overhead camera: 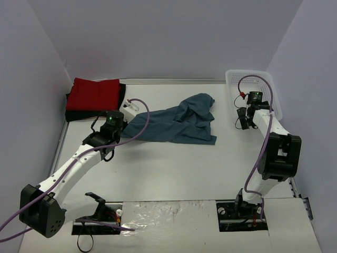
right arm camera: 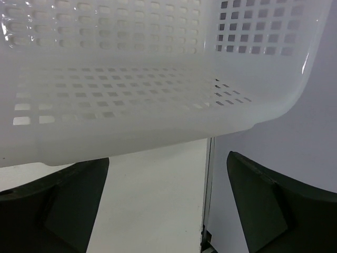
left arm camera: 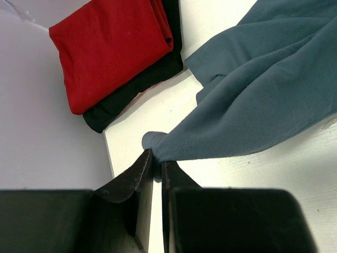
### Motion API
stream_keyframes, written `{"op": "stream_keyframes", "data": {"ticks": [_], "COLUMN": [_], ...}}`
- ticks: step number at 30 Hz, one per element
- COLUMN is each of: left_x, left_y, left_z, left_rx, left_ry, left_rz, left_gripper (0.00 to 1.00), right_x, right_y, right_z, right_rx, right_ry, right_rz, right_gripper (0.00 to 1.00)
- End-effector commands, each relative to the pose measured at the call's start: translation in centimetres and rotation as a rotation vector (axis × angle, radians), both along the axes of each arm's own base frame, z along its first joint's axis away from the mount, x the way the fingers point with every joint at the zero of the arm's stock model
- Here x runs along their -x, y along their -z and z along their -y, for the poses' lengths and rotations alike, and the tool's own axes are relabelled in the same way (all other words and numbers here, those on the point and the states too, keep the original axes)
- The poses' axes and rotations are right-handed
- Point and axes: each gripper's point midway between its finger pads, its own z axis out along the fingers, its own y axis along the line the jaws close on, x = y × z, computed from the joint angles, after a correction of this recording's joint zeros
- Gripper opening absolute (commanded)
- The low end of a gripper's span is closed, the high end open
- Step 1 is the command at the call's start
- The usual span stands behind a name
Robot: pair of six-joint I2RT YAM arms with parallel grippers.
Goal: Fold and stack the t-shirts
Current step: Flatten out the tshirt
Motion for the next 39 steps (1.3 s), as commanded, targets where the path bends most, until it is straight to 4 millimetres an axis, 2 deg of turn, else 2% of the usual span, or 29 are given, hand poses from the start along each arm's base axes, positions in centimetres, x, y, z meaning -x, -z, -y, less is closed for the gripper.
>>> {"op": "stream_keyframes", "data": {"ticks": [1, 5, 9, 13, 16, 18, 22, 23, 24, 25, 26, 28, 29, 32, 35, 39], "left_x": [-0.1, -0.1, -0.2, -0.3, -0.3, -0.2, -0.3, -0.3, -0.3, -0.3, -0.3, -0.4, -0.4, -0.4, -0.3, -0.3], "left_y": [-0.1, 0.1, 0.0, 0.0, 0.2, 0.4, 0.6, 0.6, 0.5, 0.6, 0.7, 0.8, 0.9, 0.9, 1.1, 1.5], "left_z": [0.0, 0.2, 0.2, 0.4, 0.6, 0.7, 0.7, 0.6, 0.4, 0.3, 0.3, 0.2, 0.1, 0.0, -0.1, -0.2], "left_rx": [0.018, 0.019, 0.021, 0.026, 0.036, 0.045, 0.056, 0.058, 0.06, 0.062, 0.064, 0.065, 0.066, 0.068, 0.068, 0.071], "left_ry": [-0.007, -0.001, -0.001, 0.004, 0.011, 0.014, 0.011, 0.007, 0.002, -0.002, -0.002, -0.007, -0.008, -0.013, -0.015, -0.018], "left_rz": [-0.002, -0.011, -0.009, -0.011, -0.018, -0.03, -0.041, -0.042, -0.041, -0.044, -0.047, -0.049, -0.053, -0.056, -0.059, -0.066], "left_gripper": [0.02, 0.03, 0.03, 0.02, 0.02, 0.02, 0.02, 0.02, 0.02, 0.02, 0.02, 0.02, 0.02, 0.02, 0.02, 0.02], "right_x": [0.6, -0.2, -0.2, 0.0, 0.5, 1.1, 3.6, 4.0, 4.4, 4.6, 4.8, 5.0, 5.2, 5.4, 5.4, 4.8], "right_y": [-2.4, -5.8, -9.4, -12.0, -13.6, -14.6, -13.5, -12.4, -11.5, -10.7, -8.9, -7.1, -5.4, -2.6, -0.4, 1.0], "right_z": [-0.5, -2.4, -4.4, -6.4, -9.8, -14.0, -19.9, -20.5, -21.2, -21.3, -21.4, -21.6, -21.7, -21.6, -21.4, -21.5], "right_rx": [0.005, -0.08, -0.123, -0.153, -0.236, -0.324, -0.411, -0.416, -0.41, -0.408, -0.409, -0.407, -0.412, -0.406, -0.398, -0.394], "right_ry": [0.0, -0.056, -0.103, -0.152, -0.261, -0.402, -0.624, -0.638, -0.657, -0.656, -0.648, -0.647, -0.64, -0.628, -0.613, -0.611], "right_rz": [0.048, 0.146, 0.194, 0.242, 0.275, 0.293, 0.214, 0.178, 0.143, 0.117, 0.065, 0.01, -0.04, -0.127, -0.192, -0.228], "right_gripper": [0.9, 0.93, 0.95, 0.95, 0.94, 0.93, 0.88, 0.87, 0.8, 0.77, 0.75, 0.73, 0.72, 0.72, 0.7, 0.68]}}
